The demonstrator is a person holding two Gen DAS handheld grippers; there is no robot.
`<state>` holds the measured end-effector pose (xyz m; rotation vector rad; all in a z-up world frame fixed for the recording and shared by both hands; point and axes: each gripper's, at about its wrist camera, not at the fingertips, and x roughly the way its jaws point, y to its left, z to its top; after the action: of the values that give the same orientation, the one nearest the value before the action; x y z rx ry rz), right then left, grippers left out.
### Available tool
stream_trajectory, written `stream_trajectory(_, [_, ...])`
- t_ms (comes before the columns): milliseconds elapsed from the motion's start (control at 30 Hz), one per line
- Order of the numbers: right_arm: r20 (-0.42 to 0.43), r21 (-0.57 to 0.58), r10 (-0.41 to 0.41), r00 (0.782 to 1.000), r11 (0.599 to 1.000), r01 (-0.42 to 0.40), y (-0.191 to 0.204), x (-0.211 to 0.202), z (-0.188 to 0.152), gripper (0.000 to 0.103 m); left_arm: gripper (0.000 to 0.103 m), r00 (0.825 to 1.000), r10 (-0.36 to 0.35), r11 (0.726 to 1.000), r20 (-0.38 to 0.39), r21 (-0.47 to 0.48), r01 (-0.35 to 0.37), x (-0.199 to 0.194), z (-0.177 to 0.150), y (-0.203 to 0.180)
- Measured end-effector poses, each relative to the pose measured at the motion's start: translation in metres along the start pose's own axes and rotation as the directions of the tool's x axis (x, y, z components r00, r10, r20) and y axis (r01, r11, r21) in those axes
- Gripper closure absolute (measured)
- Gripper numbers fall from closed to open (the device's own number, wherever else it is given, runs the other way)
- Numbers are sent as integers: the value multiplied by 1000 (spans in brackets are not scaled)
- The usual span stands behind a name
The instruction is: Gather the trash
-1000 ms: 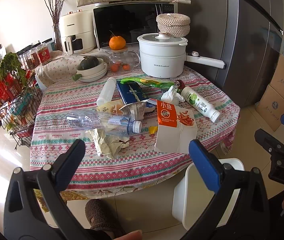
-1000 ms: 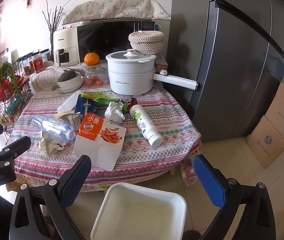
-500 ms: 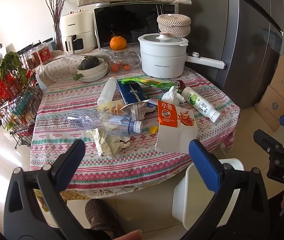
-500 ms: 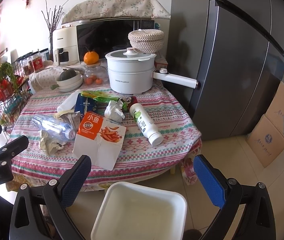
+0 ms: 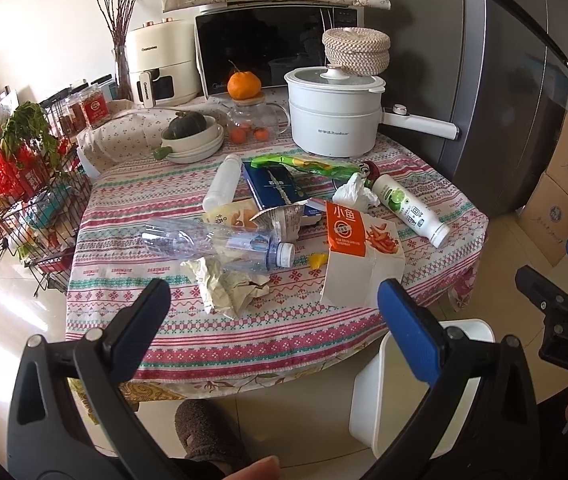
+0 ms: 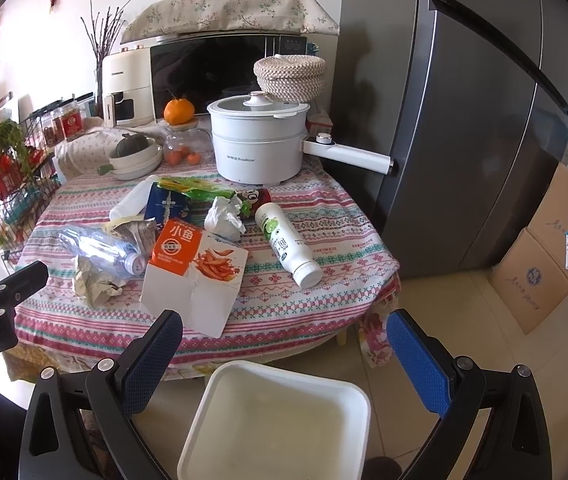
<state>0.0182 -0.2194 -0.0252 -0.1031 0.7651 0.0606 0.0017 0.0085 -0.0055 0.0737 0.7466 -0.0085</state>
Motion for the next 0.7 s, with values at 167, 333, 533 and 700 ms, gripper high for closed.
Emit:
stream_trajectory(167, [-47, 23, 7, 999, 1000, -6, -6, 9, 6, 0, 0, 1000, -1, 999, -16, 36, 2, 12, 8, 8])
stream_trajectory(333, [-126, 38, 56, 990, 998, -51, -9, 27, 16, 0, 0, 997, -26, 1000, -77, -4, 26, 38, 25, 37])
stream_trajectory(533, [-214, -11, 89, 973, 996, -93, -3, 55, 46, 0, 0, 956, -133, 987, -262, -123, 103, 96, 42, 76])
stream_trajectory(700, [-230, 64, 141, 963, 989, -130, -11, 87, 66, 0, 1, 909, -196, 975, -367, -170, 142, 147, 30, 89])
